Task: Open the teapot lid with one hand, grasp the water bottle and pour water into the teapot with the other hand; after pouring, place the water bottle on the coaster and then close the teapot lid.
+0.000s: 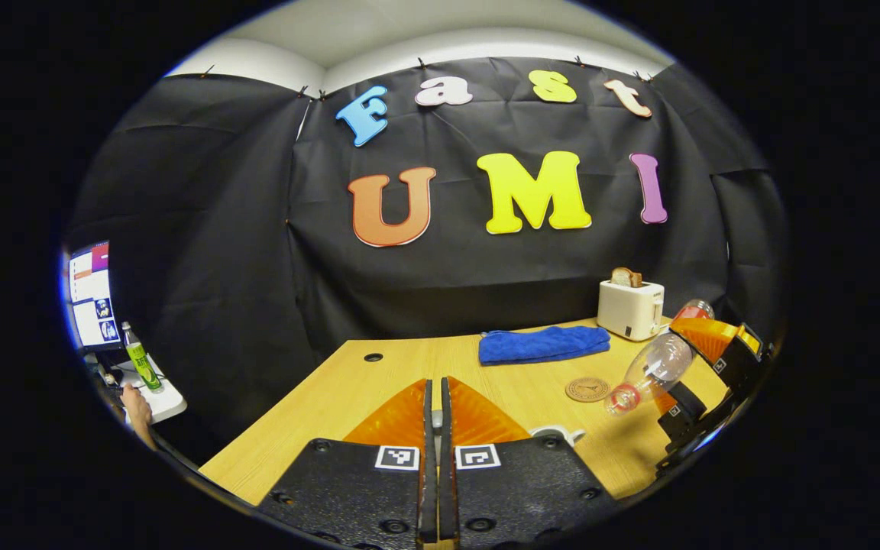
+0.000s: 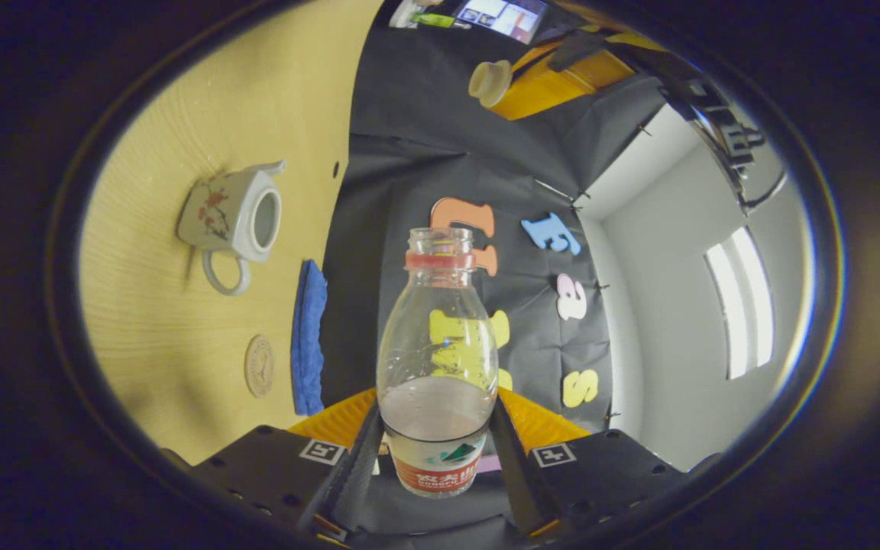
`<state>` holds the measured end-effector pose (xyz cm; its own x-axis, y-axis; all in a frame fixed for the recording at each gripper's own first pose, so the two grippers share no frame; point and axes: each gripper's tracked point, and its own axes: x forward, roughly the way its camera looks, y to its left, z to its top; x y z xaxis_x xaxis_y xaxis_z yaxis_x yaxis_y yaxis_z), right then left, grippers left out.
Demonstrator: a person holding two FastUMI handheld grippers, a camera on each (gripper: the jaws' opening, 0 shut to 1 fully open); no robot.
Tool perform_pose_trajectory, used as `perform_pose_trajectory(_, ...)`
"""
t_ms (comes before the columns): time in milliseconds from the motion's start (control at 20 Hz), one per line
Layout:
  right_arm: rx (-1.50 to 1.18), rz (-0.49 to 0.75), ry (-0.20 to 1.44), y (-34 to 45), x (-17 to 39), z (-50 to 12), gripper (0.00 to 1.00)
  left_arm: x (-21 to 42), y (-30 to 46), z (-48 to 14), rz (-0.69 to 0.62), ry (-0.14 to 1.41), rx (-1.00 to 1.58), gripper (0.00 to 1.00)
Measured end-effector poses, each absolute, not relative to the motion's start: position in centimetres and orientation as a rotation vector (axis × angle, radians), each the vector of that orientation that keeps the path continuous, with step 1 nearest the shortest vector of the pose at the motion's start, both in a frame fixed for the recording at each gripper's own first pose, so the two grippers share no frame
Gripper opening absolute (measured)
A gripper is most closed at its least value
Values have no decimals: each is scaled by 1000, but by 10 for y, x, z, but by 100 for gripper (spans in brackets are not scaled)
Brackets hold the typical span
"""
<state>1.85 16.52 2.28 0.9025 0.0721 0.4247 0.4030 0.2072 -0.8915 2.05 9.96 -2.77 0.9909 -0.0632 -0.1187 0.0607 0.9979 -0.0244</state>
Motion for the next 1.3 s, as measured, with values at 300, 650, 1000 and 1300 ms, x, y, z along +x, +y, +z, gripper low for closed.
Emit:
perform_pose_trajectory(300, -1108, -253, -387, 130, 12, 31, 74, 20, 100, -26, -57, 113, -8, 3)
perform_pose_trajectory(650, -761, -217, -318, 110, 40, 34, 74, 21, 106, -29, -54, 123, -38, 4)
perform_pose_trajectory(1000, -416, -108, -209, 125, 82, 19, 74, 20, 104, -28, -62, 118, -34, 3)
perform_pose_trajectory(1300, -31, 51, -64, 138, 129, -5, 74, 21, 108, -30, -62, 122, -46, 3)
